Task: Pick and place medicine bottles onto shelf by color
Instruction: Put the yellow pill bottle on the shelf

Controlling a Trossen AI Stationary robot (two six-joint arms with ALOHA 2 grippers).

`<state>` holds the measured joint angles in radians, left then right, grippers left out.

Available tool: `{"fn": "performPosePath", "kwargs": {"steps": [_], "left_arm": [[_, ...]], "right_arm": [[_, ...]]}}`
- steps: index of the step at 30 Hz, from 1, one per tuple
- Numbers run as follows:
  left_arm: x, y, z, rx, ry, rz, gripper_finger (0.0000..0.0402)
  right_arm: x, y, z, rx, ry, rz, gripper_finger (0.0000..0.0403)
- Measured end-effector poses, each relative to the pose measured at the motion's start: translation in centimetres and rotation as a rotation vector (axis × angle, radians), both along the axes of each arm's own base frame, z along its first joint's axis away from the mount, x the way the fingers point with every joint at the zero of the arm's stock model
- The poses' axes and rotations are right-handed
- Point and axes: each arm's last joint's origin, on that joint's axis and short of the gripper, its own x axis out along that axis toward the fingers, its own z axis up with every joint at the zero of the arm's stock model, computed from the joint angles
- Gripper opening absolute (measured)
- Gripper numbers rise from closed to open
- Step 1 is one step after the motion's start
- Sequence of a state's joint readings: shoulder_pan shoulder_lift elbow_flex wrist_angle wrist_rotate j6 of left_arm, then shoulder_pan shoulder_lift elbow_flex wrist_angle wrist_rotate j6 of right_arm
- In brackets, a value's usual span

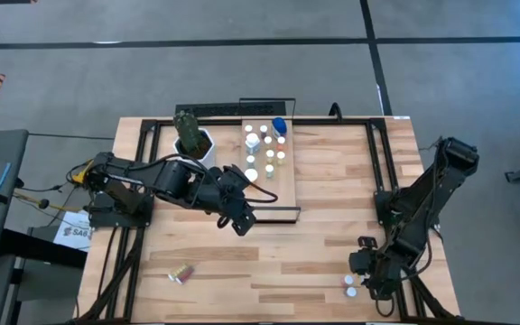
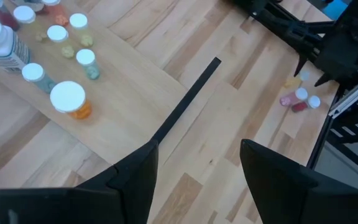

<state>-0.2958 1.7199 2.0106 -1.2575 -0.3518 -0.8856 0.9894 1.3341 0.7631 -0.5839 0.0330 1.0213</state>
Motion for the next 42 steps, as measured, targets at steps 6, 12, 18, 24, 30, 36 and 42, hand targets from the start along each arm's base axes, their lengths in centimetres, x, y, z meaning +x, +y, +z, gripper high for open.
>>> {"fn": "performPosePath", "kwargs": {"steps": [6, 12, 18, 24, 30, 36, 42], "left_arm": [[0.0, 0.0, 0.0, 0.002, 0.000, 0.000, 0.0214], [0.0, 0.0, 0.0, 0.002, 0.000, 0.000, 0.0214], [0.0, 0.0, 0.0, 0.002, 0.000, -0.001, 0.0214], [0.0, 0.0, 0.0, -0.005, 0.002, -0.005, 0.0214], [0.0, -0.1, 0.0, -0.010, 0.006, -0.018, 0.0214], [0.0, -0.2, 0.0, -0.004, 0.015, -0.054, 0.0214], [-0.3, -0.8, -0.1, 0.015, 0.030, -0.094, 0.0214]], "right_arm": [[0.2, 0.3, -1.6, -0.072, 0.049, 0.002, 0.0249], [0.3, 0.5, -2.1, -0.089, 0.070, 0.006, 0.0249], [0.2, 0.5, -2.1, -0.072, 0.084, 0.014, 0.0234], [0.0, 0.7, -2.1, -0.037, 0.136, 0.037, 0.0188], [0.4, 0.4, -2.0, -0.024, 0.153, 0.007, 0.0136], [1.1, 0.0, -2.0, -0.008, 0.158, -0.058, 0.0114], [2.2, -0.8, -1.8, -0.017, 0.168, -0.114, 0.0125]]}}
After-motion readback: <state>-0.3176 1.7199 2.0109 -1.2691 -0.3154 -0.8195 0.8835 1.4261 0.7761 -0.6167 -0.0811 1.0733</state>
